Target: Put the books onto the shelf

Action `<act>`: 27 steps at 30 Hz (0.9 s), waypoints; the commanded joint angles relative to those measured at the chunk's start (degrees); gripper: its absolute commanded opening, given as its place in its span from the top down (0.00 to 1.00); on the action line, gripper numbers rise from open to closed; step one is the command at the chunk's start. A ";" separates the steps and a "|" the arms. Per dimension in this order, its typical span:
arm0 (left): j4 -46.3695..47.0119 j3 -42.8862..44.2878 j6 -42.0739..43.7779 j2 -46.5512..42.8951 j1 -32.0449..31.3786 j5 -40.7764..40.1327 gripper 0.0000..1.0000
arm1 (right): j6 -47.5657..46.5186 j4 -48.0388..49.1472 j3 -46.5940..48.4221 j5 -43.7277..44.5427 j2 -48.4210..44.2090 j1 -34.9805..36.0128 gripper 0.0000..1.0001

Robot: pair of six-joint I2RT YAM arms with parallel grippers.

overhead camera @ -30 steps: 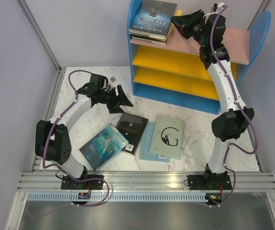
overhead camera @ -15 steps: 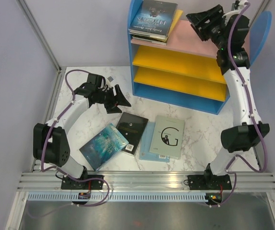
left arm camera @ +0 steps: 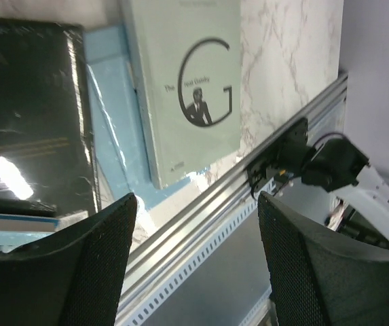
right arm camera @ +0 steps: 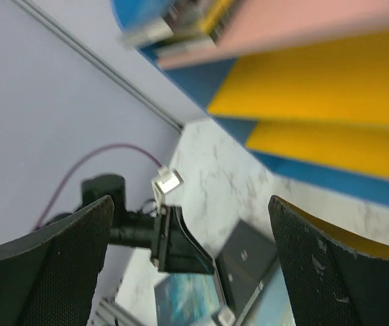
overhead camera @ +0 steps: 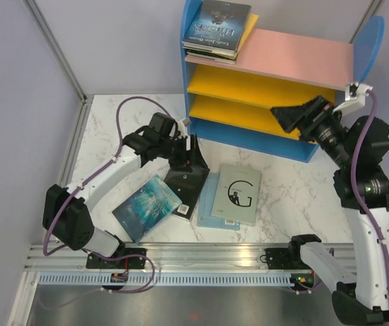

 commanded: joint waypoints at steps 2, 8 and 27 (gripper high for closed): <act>-0.79 -1.46 1.35 2.14 -6.46 -3.90 0.24 | -4.70 -16.60 -12.31 -0.97 -4.03 0.34 0.02; 2.63 -3.48 0.65 8.29 -13.84 -3.20 0.24 | -5.50 -23.65 -28.84 0.42 -4.74 0.78 0.02; 11.87 -1.54 -2.08 27.55 -15.53 3.21 0.25 | 2.93 -0.74 -55.83 -2.73 11.69 2.63 0.02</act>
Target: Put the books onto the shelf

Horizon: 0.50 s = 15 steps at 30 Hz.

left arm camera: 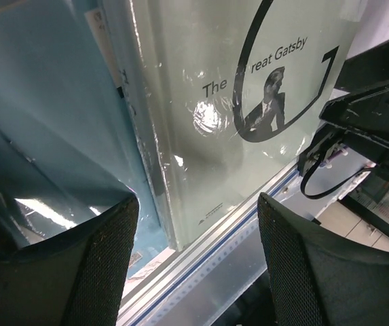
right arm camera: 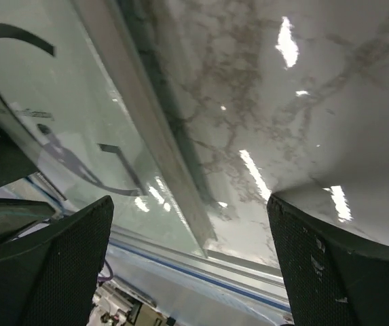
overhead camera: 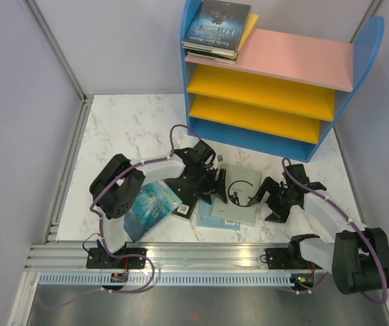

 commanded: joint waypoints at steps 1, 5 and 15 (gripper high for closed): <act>3.47 -0.21 -0.79 3.16 -0.25 0.20 0.25 | 3.63 10.56 -3.62 -1.03 2.47 1.42 0.02; 5.67 -0.65 -1.67 4.65 -0.60 2.04 0.25 | 6.19 16.36 -7.39 -1.29 5.81 3.80 0.02; 13.31 -3.20 -5.71 6.85 -1.83 8.45 0.25 | 14.62 37.90 -14.79 -7.27 13.46 6.35 0.02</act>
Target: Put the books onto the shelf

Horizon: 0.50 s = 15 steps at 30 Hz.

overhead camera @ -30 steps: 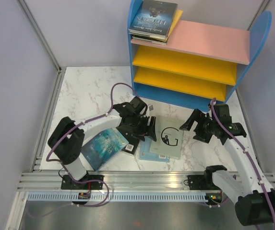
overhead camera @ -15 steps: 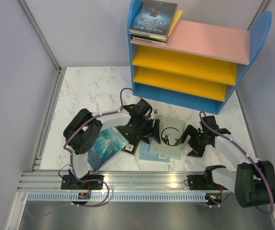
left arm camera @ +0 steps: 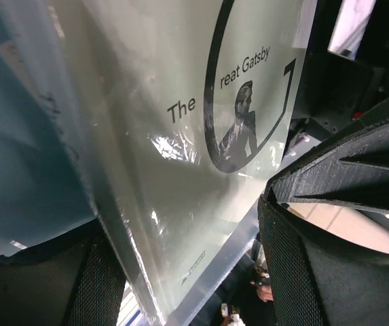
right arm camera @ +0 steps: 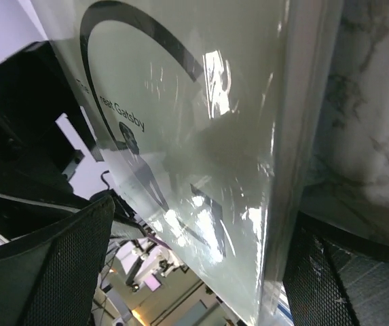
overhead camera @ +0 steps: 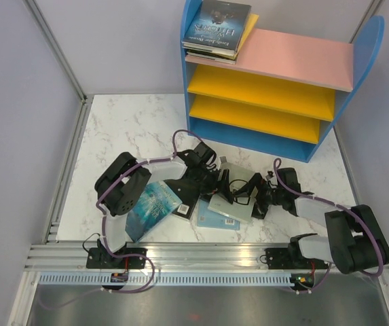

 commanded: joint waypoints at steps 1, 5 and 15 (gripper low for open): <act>6.87 -2.55 -2.56 4.14 -1.96 0.59 0.25 | -1.48 4.33 -5.50 10.41 5.27 1.37 0.02; 8.37 -2.81 -3.36 4.76 -2.31 2.00 0.25 | 0.98 9.87 -6.90 9.27 6.94 2.24 0.02; 8.46 -4.83 -3.53 -0.94 -2.05 2.27 0.25 | -2.97 -10.74 -1.46 15.06 -9.91 2.51 0.79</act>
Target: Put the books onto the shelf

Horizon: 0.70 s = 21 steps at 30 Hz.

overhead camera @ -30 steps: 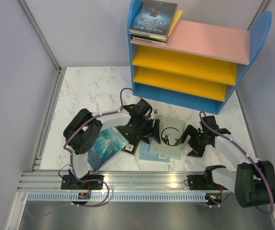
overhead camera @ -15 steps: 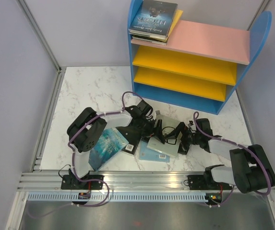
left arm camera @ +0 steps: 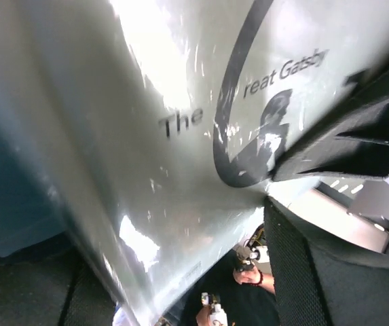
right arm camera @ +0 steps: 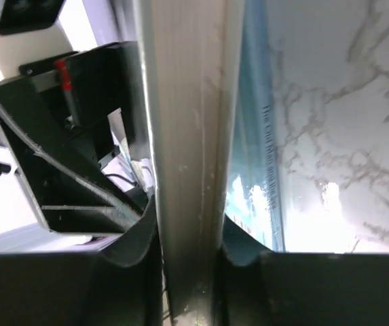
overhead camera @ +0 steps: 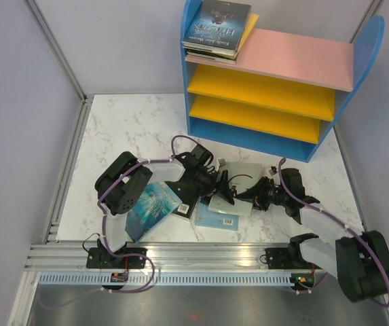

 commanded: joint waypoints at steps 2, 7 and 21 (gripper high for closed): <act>1.95 -1.75 1.21 -3.53 -1.96 -5.51 0.25 | -4.13 -19.95 2.96 14.67 -8.08 1.64 0.89; 1.95 -0.96 -0.99 -8.54 -0.91 -5.87 0.25 | -2.82 -24.02 5.95 14.33 -14.76 1.64 1.00; 2.21 -6.32 -5.30 -25.33 8.22 -7.19 0.23 | 12.71 -15.70 17.03 11.69 -28.30 1.64 1.00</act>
